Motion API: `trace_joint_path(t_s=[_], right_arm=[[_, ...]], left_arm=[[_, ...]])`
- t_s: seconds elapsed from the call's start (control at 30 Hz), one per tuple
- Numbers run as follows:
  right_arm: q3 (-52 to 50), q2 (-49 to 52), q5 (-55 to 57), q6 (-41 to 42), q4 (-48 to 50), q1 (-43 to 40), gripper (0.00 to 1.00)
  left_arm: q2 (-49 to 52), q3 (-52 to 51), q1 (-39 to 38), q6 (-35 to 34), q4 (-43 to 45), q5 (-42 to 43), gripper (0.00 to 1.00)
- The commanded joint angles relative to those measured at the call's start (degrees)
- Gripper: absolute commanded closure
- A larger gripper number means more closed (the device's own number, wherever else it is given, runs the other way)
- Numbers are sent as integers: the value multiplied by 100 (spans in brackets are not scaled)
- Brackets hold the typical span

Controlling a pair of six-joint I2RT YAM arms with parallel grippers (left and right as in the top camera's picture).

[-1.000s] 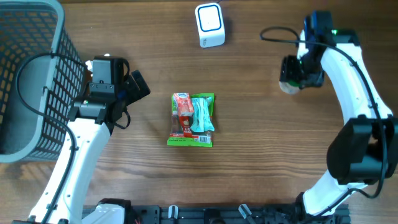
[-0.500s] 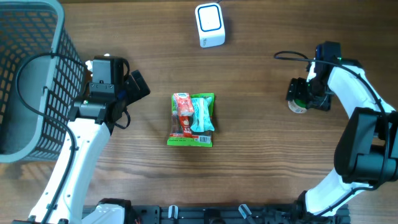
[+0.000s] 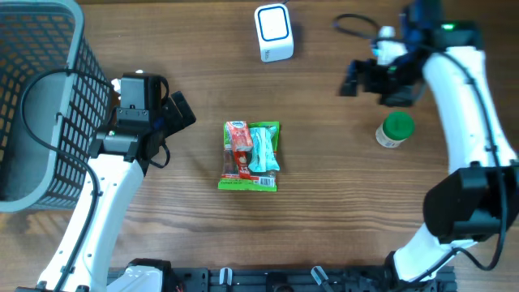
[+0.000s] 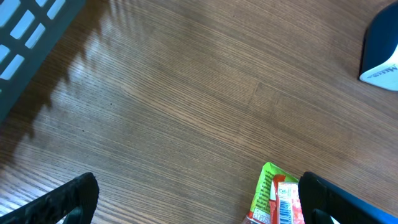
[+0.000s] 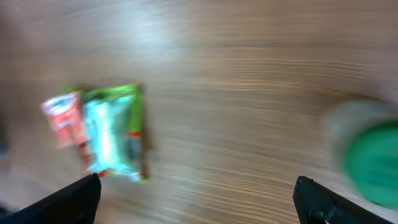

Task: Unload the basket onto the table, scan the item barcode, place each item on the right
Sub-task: 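Move the jar right, set it on the table, open gripper, then reach the right gripper to the light-blue packet on the stack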

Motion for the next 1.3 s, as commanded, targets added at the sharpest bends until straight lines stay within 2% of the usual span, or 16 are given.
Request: trace_joint_path(t_s=[0.0,0.17,0.27,0.33,0.43,0.57,0.77,0.87,1.27], right_arm=[[-238,-50,-490,343,522,999,0],[-588,-48,-402,933,1569,2184,1],[-918,-48,310,1412,2201,2743,12],[-1202,-48,743,1416,2579,3056,21],[-1526,-48,1126,1620,2844,3294,29],[-1895,-48,682,1808,3289,3300,43],[-2114,-48,850,1803,3565,3305,47],[-2114,-48,1377,1805,3521,3298,47],[-2116,-11,1421,1864,2750,3202,50]], left_arm=[[4,44,37,9,15,-55,0],[4,44,37,9,15,-55,0],[4,44,37,9,15,-55,0],[4,44,37,9,15,-55,0],[4,44,37,9,15,-55,0],[4,44,37,9,15,-55,0],[4,44,37,9,15,-55,0],[4,44,37,9,15,-55,0],[4,44,37,9,15,-55,0]])
